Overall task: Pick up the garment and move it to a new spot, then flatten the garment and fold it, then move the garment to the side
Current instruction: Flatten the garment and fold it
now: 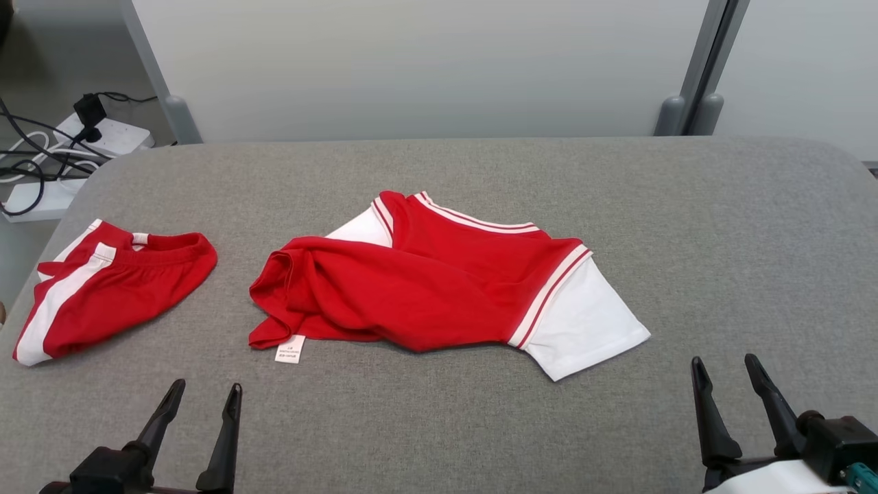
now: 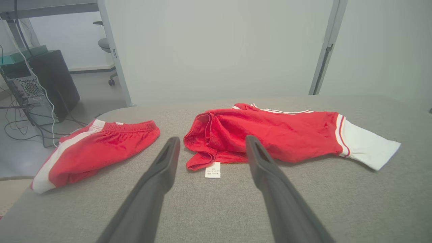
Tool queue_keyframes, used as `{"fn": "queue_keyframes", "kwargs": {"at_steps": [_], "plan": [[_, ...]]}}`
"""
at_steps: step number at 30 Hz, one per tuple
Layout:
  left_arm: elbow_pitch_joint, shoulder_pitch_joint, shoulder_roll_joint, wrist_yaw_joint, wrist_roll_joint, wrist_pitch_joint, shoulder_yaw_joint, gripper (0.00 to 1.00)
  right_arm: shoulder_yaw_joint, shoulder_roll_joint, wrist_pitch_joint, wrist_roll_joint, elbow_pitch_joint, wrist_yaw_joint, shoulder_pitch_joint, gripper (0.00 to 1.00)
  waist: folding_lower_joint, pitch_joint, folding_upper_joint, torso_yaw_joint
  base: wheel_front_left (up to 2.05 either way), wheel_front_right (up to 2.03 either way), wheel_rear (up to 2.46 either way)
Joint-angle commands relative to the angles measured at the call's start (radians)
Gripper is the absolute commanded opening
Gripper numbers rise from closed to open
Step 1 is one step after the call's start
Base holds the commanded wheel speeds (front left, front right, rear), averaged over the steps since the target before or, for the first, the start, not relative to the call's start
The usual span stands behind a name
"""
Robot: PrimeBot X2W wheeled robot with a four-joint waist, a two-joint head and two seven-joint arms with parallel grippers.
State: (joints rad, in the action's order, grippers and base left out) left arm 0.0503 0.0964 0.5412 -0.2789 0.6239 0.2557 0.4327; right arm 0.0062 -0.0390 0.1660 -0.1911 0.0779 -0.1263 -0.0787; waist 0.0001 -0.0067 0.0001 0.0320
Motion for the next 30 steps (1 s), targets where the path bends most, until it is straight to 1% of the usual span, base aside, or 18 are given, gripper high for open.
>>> {"fn": "queue_keyframes", "kwargs": {"at_steps": [1, 9, 14, 25, 30], "plan": [[0.011, -0.047, 0.020, 0.009, -0.010, 0.006, -0.052, 1.00, 0.023, -0.011, -0.002, -0.009, -0.029, -0.004, 0.015, 1.00, 0.0000, -0.006, -0.0001, -0.002, 0.00, 0.00, 0.00], [-0.006, -0.051, 0.009, 0.031, -0.027, 0.006, -0.083, 1.00, 0.029, -0.011, -0.005, -0.017, -0.031, -0.004, 0.004, 1.00, 0.0000, -0.023, -0.0001, -0.011, 0.00, 0.00, 0.00], [-0.012, -0.048, 0.009, 0.033, -0.030, 0.006, -0.087, 1.00, 0.031, -0.011, -0.004, -0.018, -0.033, -0.004, 0.007, 1.00, 0.0000, -0.022, -0.0001, -0.013, 0.00, 0.00, 0.00], [-0.010, -0.049, 0.010, 0.024, -0.029, 0.002, -0.088, 1.00, 0.033, -0.011, -0.002, -0.020, -0.031, -0.004, 0.013, 1.00, 0.0000, -0.017, -0.0001, -0.015, 0.00, 0.00, 0.00], [-0.006, -0.060, 0.019, 0.028, -0.024, -0.010, -0.089, 1.00, 0.034, -0.011, -0.004, -0.020, -0.033, -0.004, 0.017, 1.00, 0.0000, -0.011, -0.0001, -0.014, 0.00, 0.00, 0.00]]}}
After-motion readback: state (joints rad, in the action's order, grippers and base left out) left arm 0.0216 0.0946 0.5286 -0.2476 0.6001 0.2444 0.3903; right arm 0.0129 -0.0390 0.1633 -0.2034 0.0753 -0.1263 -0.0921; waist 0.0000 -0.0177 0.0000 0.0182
